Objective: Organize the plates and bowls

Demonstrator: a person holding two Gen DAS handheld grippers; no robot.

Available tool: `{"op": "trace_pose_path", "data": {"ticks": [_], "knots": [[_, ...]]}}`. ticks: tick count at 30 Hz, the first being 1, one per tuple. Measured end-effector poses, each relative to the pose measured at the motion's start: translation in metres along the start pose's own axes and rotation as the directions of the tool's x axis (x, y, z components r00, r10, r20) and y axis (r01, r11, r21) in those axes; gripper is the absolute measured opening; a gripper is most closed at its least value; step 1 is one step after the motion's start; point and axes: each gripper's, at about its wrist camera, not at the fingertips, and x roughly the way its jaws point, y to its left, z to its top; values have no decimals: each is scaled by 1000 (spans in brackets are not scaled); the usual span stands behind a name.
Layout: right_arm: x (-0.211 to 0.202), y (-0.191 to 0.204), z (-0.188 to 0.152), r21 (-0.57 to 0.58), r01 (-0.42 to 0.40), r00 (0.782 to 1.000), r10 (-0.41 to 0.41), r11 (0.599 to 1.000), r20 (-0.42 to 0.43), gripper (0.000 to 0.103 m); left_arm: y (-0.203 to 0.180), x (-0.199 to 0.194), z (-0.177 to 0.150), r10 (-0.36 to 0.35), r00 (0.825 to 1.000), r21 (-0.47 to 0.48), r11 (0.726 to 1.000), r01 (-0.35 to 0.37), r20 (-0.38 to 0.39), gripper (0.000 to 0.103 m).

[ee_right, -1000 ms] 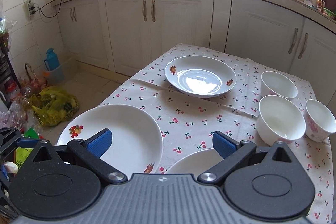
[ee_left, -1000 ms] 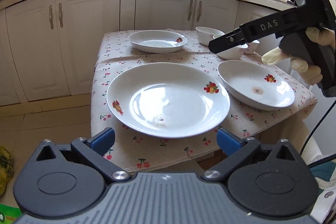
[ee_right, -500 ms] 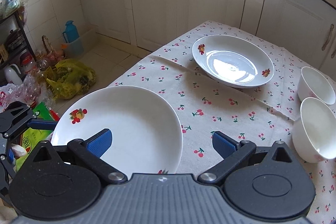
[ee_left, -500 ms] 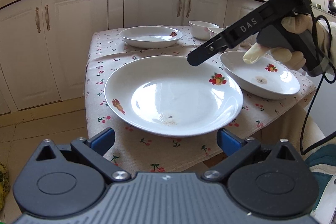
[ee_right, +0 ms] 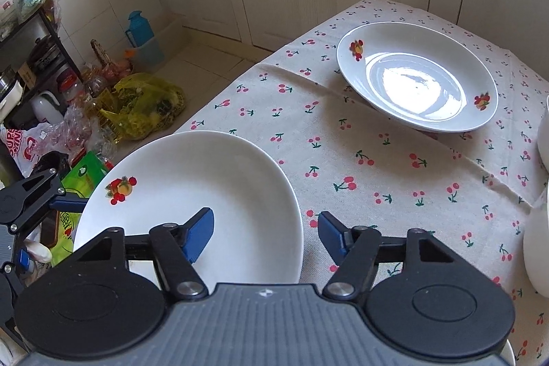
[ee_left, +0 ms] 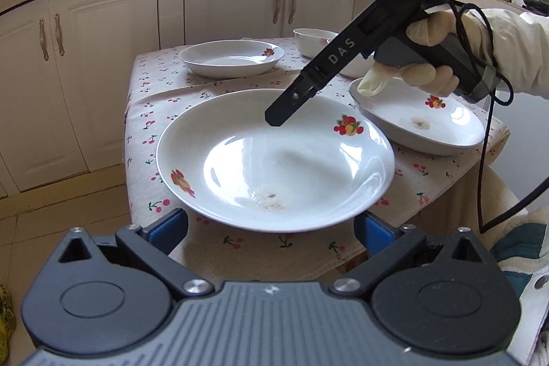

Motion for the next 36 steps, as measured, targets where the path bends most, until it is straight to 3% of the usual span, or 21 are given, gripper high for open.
{"op": "trace_pose_path", "data": {"ticks": [4,17,36], "knots": [[5,1,1,-7,-35,999,35,999,-13,65,-2,0,2,-1,1000,17,1000,1,-1,102],[5,-2,3,-10,-74,997,74,997,-17,65,-2,4,5,-5,1000,24,1000,6,-16,102],[2,-46,25,71,-23,999,19,997,48,65,14,47,48,-29,999,48,998,30,-13,102]]}}
